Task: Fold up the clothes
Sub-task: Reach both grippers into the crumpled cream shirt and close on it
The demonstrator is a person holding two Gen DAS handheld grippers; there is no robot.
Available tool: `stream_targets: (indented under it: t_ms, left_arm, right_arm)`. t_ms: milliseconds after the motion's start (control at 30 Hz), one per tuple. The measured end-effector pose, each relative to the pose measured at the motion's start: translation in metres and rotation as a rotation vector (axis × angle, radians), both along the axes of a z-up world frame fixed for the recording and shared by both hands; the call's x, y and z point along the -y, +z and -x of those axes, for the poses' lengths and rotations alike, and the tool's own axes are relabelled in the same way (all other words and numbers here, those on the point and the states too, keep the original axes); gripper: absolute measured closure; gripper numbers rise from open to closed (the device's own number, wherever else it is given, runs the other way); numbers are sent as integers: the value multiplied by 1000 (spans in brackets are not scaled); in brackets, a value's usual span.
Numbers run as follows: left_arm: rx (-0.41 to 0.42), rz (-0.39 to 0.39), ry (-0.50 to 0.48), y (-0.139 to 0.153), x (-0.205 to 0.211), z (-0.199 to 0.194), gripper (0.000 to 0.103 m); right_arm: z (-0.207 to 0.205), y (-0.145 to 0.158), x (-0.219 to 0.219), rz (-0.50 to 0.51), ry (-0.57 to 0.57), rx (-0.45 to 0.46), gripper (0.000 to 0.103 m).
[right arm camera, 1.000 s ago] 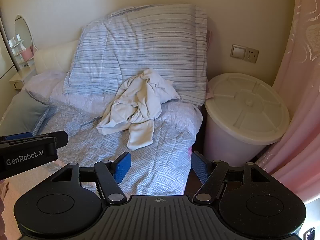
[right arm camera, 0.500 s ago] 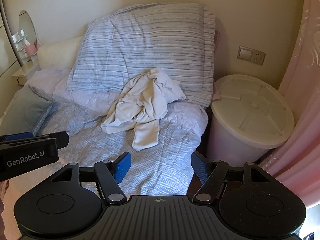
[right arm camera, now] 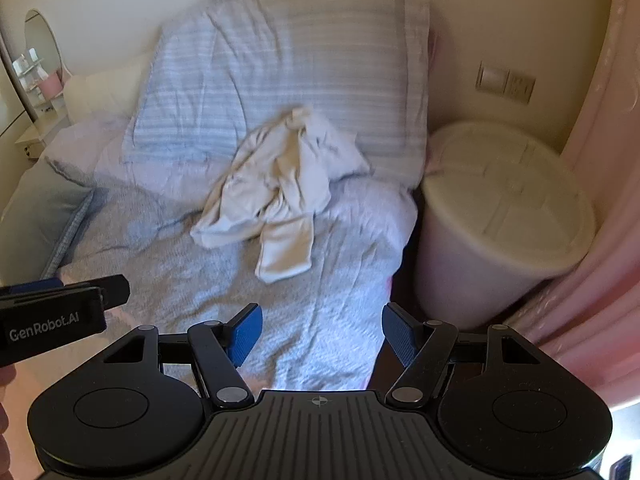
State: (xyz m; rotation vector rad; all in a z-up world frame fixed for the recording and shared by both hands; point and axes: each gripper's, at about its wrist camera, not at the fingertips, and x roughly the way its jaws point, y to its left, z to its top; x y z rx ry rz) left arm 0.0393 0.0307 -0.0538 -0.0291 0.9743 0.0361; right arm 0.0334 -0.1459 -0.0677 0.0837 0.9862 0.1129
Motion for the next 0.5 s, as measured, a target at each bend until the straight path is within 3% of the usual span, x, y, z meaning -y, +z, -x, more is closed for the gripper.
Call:
stream_targets:
  t_ms: [267,500]
  left_arm:
    - [-97,9,57,-39,-10,-40,38]
    - [-154,20,82,-78,-14,-94,41]
  right_arm:
    - [-41,-32,13,-38,16,-66,33]
    - [-101,-71,15,-20,71,-134,33]
